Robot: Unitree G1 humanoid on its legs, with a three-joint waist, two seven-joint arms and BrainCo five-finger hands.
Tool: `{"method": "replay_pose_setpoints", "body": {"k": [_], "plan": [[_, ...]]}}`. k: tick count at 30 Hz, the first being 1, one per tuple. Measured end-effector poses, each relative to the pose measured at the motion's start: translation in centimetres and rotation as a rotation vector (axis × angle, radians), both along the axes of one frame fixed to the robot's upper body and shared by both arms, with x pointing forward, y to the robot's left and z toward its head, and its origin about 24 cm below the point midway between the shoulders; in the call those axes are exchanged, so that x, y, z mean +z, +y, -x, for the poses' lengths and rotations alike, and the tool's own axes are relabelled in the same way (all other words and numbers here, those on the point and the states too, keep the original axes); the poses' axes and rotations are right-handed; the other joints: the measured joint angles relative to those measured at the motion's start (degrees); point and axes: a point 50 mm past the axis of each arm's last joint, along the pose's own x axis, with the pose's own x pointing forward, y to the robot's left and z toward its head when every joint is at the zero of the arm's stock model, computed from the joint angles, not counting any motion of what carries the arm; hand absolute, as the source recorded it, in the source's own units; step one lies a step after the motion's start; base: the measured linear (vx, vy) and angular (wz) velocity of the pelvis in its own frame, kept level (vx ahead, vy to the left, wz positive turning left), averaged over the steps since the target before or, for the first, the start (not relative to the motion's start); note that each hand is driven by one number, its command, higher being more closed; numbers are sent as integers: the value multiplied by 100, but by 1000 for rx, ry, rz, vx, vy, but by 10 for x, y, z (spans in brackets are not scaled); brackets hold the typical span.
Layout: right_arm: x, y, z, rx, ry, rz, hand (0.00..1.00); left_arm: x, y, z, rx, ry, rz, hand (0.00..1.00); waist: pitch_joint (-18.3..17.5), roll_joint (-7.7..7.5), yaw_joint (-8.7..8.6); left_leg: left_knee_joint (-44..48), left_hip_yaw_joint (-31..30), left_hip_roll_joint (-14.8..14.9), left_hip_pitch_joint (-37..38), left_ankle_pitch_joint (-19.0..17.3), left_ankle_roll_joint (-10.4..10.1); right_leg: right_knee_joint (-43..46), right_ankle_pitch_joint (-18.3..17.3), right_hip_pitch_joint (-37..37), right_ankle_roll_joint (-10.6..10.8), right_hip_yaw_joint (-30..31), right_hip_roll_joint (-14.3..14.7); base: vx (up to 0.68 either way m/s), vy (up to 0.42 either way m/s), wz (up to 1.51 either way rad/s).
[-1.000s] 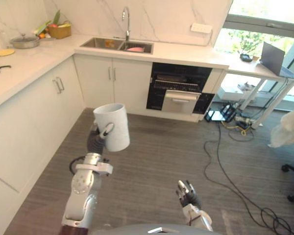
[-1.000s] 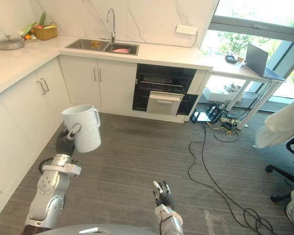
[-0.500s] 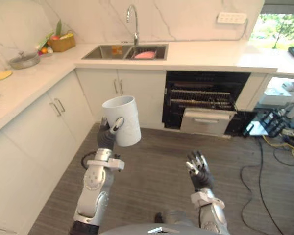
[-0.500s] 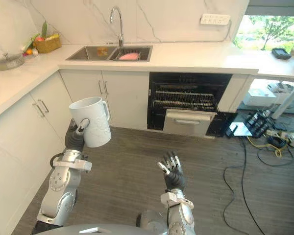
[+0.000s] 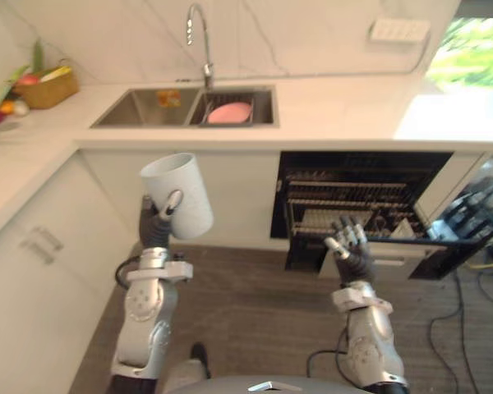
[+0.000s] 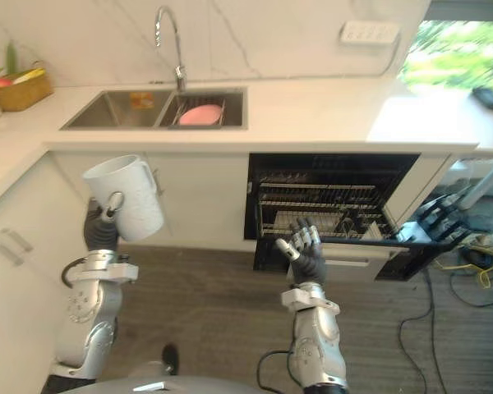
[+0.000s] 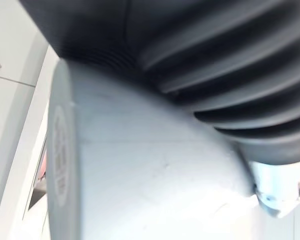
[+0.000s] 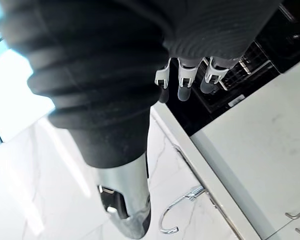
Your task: Walk over to the sink, pick up the cup, carry it to the dishwasher, place the cup inside the dishwasher, then close the dishwasher door
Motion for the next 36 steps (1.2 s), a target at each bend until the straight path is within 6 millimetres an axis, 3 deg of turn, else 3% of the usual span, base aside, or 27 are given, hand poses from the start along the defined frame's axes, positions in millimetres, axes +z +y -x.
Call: {"method": "replay_pose_setpoints", "body": {"k": [3,4,5,6,7,8,9,11,12,15,16,17,18,19,21,23,24,26,28,29,30,31,32,33,36], "plan": [[-4,-3,0,-25,12,-18,0,7,-3,-7,-19,-31,-11,100,-86,-127,-175,153,15,-221,242,-557,124,867,661,-250,-161,-37,-192,473,282,-13],[-5,0,-1,-33,16,-33,0,10,-6,-12,-33,-39,-17,100,9,-185,-184,-53,217,-326,645,-658,216,1980,1225,-735,-215,-182,-414,323,252,-62],[-7,6,-4,-13,21,-45,0,6,-1,-15,-11,-16,-27,100,56,-149,-234,-283,468,-352,1077,-732,276,2904,1093,-1231,-380,-467,-675,286,237,-78],[-8,11,-6,3,24,-52,0,3,2,-15,6,3,-30,100,96,-53,-269,-382,583,-311,1305,-750,291,3088,879,-1393,-471,-669,-692,228,204,-90],[-9,19,-7,36,27,-60,0,1,5,-16,29,20,-30,100,98,130,-346,-605,766,-154,1587,-807,261,2910,535,-1716,-545,-1092,-538,125,154,-70],[-8,24,-7,52,24,-66,0,2,5,-16,31,15,-36,100,92,235,-350,-684,882,-92,1650,-866,243,2674,442,-1904,-500,-1266,-433,153,174,-91],[-6,34,-8,85,17,-91,0,7,6,-16,25,-8,-53,100,72,194,-346,-718,1073,-45,1747,-1024,227,2077,377,-2224,-405,-1589,-271,139,113,-92],[-3,47,-5,143,6,-106,0,4,10,-14,13,-3,-77,100,67,18,-352,-606,1356,-79,1920,-1228,105,994,883,-2404,-559,-2093,-91,208,46,-85],[-1,52,-2,185,-2,-80,0,-2,11,-10,9,23,-83,100,70,-22,-343,-408,1435,-145,2008,-1468,31,722,920,-2360,-990,-2543,-85,289,45,-72],[-1,51,3,233,12,-24,0,-14,-3,-3,-48,77,-79,100,103,237,-420,257,1228,41,1953,-1679,-20,351,731,-2078,-900,-2476,118,243,37,-31],[2,52,5,243,1,-16,0,-14,-6,-3,-61,80,-71,100,197,323,-399,1207,924,233,1614,-1640,-26,143,693,-1885,-895,-2432,211,180,-9,-11],[5,53,5,251,-11,-13,0,-13,-7,-3,-61,76,-66,100,276,402,-378,1836,760,371,1406,-1546,-40,38,693,-1761,-902,-2337,314,97,-19,-29],[12,53,6,260,-43,-1,0,-13,-8,-3,-57,74,-51,100,403,548,-335,3097,520,665,884,-1063,-68,-166,694,-1478,-918,-2179,473,161,59,-56],[17,57,8,285,-62,3,0,-15,-8,-1,-56,85,-47,100,342,621,-203,3667,401,827,516,-989,-117,-283,691,-1349,-915,-2060,499,191,79,-67],[21,58,8,291,-87,6,0,-16,-7,0,-53,86,-50,100,287,651,-145,3323,395,835,360,-1123,-74,-429,689,-1214,-910,-1918,444,242,109,-74],[19,57,9,283,-81,8,0,-16,-6,1,-61,74,-54,100,155,442,-124,1288,203,587,328,-1246,18,-535,692,-1235,-811,-1612,159,323,170,-75],[19,57,10,283,-79,10,0,-16,-6,1,-62,74,-54,100,142,409,-124,1041,128,549,342,-1201,25,-540,685,-1240,-758,-1564,119,304,179,-52],[18,57,10,286,-76,41,0,-19,-6,3,-68,83,-55,100,88,321,-61,-251,-543,396,491,-692,-78,-565,655,-1202,-458,-1123,-112,333,254,-85],[18,55,10,279,-75,49,0,-22,-7,5,-78,95,-52,100,44,393,-56,-702,-725,401,564,-288,-135,-594,564,-1079,-156,-862,-225,352,366,-85],[17,51,10,276,-73,73,0,-24,-9,8,-89,99,-38,100,-42,561,-89,-862,-724,465,609,191,-415,-596,486,-1044,111,-720,-223,344,417,-69],[11,51,10,270,-48,70,0,-28,-9,9,-93,109,-40,100,-118,451,-75,-705,-595,343,677,83,-557,-585,437,-1012,183,-563,-384,323,417,-63],[5,51,12,257,-17,61,0,-30,-9,9,-104,121,-53,100,-253,240,-92,-537,-413,131,656,-149,-398,-727,523,-1016,70,-454,-630,280,399,-47],[4,52,12,254,-15,54,0,-29,-9,9,-105,114,-61,100,-249,217,-93,-445,-354,54,596,-271,-349,-820,580,-1020,49,-448,-733,261,367,-46],[6,54,8,250,-23,43,0,-26,-8,7,-109,98,-71,100,-292,19,-120,-208,-246,-47,503,-504,-253,-971,753,-1012,64,-445,-873,201,332,-42],[14,46,-1,208,-62,54,0,-22,-21,2,-158,82,-66,100,-301,-7,-170,-30,-55,-195,544,-942,-54,-958,1402,-1118,10,-652,-1027,159,336,-45]]}}
